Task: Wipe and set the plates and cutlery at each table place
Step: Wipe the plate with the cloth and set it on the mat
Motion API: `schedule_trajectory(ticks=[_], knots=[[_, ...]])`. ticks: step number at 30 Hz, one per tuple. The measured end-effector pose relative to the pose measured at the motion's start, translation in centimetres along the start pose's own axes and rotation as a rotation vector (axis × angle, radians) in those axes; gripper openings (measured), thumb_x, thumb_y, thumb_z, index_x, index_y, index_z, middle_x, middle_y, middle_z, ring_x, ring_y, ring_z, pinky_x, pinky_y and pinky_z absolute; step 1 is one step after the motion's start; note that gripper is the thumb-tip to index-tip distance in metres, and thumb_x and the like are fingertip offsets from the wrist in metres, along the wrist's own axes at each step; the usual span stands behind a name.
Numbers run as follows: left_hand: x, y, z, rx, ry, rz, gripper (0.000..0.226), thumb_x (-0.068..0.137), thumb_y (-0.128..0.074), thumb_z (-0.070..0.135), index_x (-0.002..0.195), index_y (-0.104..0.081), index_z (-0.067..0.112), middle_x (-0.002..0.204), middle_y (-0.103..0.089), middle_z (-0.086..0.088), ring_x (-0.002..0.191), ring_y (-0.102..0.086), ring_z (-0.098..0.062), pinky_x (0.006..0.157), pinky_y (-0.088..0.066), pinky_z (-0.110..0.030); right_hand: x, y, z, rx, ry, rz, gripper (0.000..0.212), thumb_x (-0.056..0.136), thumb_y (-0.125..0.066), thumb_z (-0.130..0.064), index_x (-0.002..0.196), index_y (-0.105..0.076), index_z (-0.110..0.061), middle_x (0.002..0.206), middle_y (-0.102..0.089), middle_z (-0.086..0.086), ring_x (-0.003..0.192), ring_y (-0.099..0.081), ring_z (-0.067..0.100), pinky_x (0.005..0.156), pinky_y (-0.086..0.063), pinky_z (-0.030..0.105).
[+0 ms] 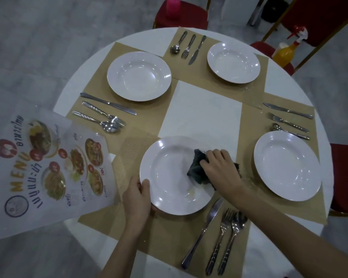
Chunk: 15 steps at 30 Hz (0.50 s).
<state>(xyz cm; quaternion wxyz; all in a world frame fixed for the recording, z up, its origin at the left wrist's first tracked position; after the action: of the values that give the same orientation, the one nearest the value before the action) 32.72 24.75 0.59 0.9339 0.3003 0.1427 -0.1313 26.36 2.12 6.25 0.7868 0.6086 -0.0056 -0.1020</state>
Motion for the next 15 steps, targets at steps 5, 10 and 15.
schedule_trajectory(ticks=[5, 10, 15], knots=[[0.2, 0.6, 2.0, -0.064, -0.015, 0.117, 0.018, 0.101, -0.042, 0.024, 0.092, -0.051, 0.011, 0.073, -0.056, 0.000, 0.065, -0.054, -0.014, 0.054, -0.039, -0.023, -0.7, -0.8, -4.1, 0.147, -0.150, -0.032, 0.028, 0.047, -0.083, 0.003, 0.061, -0.061, -0.006, 0.074, -0.060, 0.016, 0.063, -0.057, 0.030, 0.058, -0.050, 0.039], [1.9, 1.6, 3.4, -0.029, -0.034, 0.225, 0.024, 0.102, -0.036, 0.024, 0.086, -0.042, 0.008, 0.066, -0.047, -0.001, 0.060, -0.048, -0.021, 0.052, -0.033, -0.032, -2.1, -1.1, -6.4, 0.256, -0.176, -0.144, 0.033, 0.042, -0.085, 0.003, 0.060, -0.061, -0.009, 0.079, -0.065, 0.016, 0.064, -0.059, 0.027, 0.055, -0.049, 0.035], [1.4, 1.2, 2.9, -0.036, -0.010, 0.202, 0.022, 0.103, -0.036, 0.023, 0.099, -0.044, 0.003, 0.069, -0.049, 0.001, 0.063, -0.048, -0.022, 0.050, -0.032, -0.027, -2.4, -1.5, -7.8, 0.485, -0.157, -0.085, 0.028, 0.050, -0.084, -0.005, 0.064, -0.061, -0.011, 0.079, -0.060, 0.008, 0.068, -0.058, 0.025, 0.057, -0.046, 0.032]])
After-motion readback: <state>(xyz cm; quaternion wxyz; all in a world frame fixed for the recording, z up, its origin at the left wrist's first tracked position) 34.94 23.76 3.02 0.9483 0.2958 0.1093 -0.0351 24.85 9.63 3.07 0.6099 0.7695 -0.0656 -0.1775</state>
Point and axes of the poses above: each hand's wrist, its own x-axis towards the middle knuckle, its own y-axis out of the back of the hand, z = x × y, the point moved 10 cm from there along x, towards the middle knuckle
